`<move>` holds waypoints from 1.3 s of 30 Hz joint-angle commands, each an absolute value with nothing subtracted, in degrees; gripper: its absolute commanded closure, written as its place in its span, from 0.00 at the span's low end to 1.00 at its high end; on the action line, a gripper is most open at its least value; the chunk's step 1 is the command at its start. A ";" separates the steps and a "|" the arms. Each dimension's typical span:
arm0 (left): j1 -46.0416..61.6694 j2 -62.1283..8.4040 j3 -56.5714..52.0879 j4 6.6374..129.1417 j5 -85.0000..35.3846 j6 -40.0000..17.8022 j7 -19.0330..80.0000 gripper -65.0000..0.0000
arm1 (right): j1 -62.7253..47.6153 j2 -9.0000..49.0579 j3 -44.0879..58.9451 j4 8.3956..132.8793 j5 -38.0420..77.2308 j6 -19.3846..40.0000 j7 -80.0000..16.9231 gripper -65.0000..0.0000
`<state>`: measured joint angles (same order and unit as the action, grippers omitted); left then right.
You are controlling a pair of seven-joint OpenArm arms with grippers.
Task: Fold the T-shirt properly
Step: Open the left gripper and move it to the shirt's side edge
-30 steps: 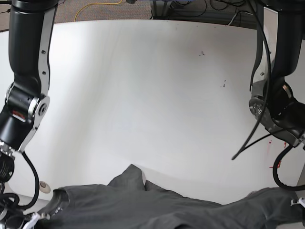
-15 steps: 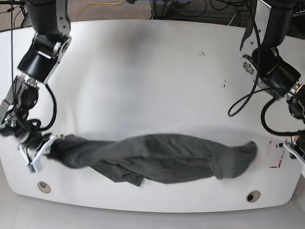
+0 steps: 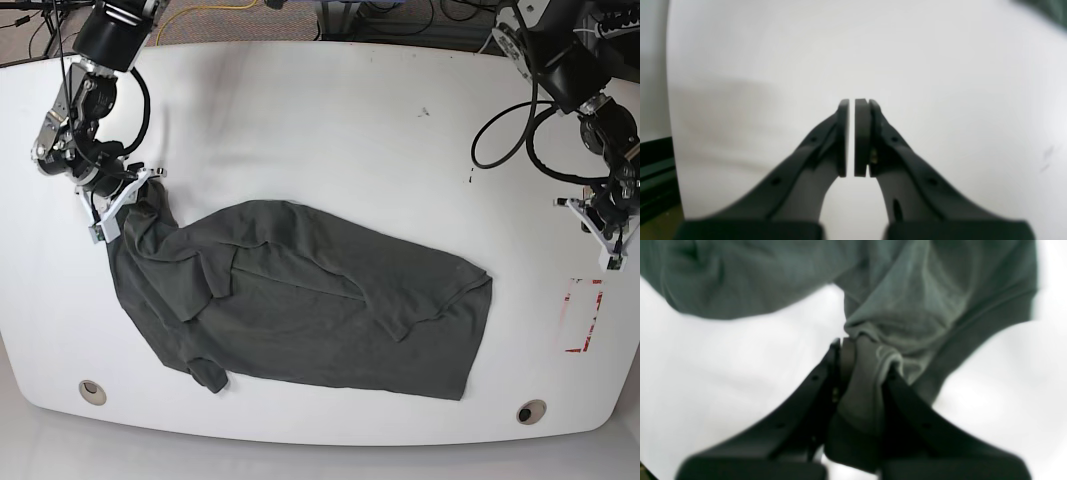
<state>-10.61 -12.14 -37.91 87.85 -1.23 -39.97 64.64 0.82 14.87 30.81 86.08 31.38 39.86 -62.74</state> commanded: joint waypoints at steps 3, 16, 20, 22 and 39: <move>-9.45 -13.14 -37.93 88.84 -1.80 -40.00 62.20 0.99 | 0.04 15.34 30.90 87.34 32.84 40.00 -60.97 1.00; -16.75 -7.25 -31.16 88.84 -1.45 -40.00 66.15 0.80 | -0.13 14.20 30.55 87.34 32.75 40.00 -60.97 1.00; -19.38 -4.79 -26.59 88.75 -1.45 -40.00 66.07 0.57 | 0.75 13.67 30.55 87.34 32.75 40.00 -60.97 1.00; -20.53 -3.30 -25.01 88.84 -1.45 -40.00 65.98 0.46 | 0.92 13.49 30.46 87.34 32.75 40.00 -60.97 1.00; -27.47 -0.40 -17.80 73.98 -1.54 -38.64 52.79 0.30 | 2.24 13.41 30.46 87.34 32.75 40.00 -60.97 1.00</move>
